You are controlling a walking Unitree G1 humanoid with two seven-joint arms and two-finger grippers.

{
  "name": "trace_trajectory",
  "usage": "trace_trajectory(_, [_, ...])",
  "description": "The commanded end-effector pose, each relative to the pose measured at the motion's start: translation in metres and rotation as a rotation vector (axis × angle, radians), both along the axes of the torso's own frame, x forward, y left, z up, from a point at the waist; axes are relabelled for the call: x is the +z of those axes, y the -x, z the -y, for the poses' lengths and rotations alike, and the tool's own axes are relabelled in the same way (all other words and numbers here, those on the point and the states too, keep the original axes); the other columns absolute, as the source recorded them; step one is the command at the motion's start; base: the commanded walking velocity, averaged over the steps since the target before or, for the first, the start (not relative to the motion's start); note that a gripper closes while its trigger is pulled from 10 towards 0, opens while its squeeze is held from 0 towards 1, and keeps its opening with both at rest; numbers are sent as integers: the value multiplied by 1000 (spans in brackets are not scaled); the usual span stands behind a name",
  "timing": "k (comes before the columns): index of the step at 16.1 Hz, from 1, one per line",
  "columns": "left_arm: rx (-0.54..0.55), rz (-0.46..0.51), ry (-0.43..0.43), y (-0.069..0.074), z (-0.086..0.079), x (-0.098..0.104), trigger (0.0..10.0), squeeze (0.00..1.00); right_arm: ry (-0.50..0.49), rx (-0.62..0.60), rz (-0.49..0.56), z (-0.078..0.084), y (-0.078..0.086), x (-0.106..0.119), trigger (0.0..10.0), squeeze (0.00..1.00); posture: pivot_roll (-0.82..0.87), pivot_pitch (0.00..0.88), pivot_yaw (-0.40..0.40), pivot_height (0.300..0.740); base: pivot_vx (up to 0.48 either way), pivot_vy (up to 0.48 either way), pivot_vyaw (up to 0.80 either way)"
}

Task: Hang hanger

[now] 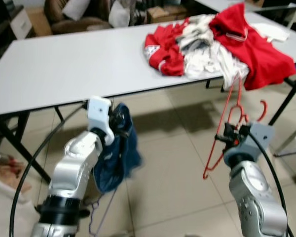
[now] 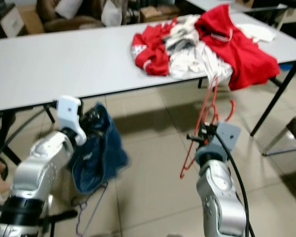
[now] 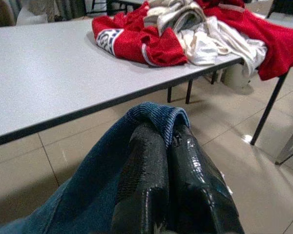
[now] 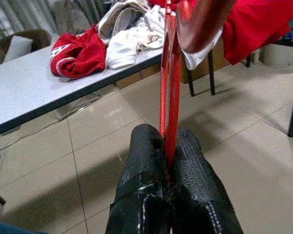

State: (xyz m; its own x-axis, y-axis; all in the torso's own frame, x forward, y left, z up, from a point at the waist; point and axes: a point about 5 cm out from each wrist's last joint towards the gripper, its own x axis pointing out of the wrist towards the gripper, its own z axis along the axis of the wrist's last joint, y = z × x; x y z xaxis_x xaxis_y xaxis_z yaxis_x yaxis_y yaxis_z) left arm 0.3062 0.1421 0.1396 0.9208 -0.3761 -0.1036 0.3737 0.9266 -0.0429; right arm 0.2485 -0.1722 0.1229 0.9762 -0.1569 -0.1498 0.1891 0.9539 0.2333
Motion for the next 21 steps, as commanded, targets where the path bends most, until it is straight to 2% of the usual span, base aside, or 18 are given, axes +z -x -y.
trace_trajectory(1, [36,64,7,-3,-7,14,10000,0,12,27,22,-6,-1,4,10000,0,-157,0,53,740,0,0,0])
trace_trajectory(3, [48,77,1,-5,-8,16,10000,0,48,58,15,-8,-3,6,10000,0,-162,0,54,740,0,0,0])
trace_trajectory(5, [54,124,17,-6,-7,21,10000,0,185,82,18,-11,-10,12,10000,0,-168,0,53,740,0,0,0])
trace_trajectory(6, [59,140,18,-7,-7,23,10000,0,211,101,29,-12,-12,15,10000,0,-168,0,53,740,251,0,0])
trace_trajectory(7, [70,156,27,-10,-8,29,10000,0,224,160,93,-17,-15,24,10000,0,-168,0,53,740,300,0,0])
trace_trajectory(10, [71,170,31,-12,-7,32,10000,0,216,241,107,-23,-15,25,10000,0,-159,0,52,740,325,0,0])
trace_trajectory(17, [77,170,39,-13,-6,30,10000,0,211,178,109,-10,-16,24,10000,0,-162,0,51,740,350,0,0])
trace_trajectory(21, [97,186,48,-15,-9,34,10000,0,247,255,138,-19,-17,30,10000,0,-163,0,41,740,370,0,198])
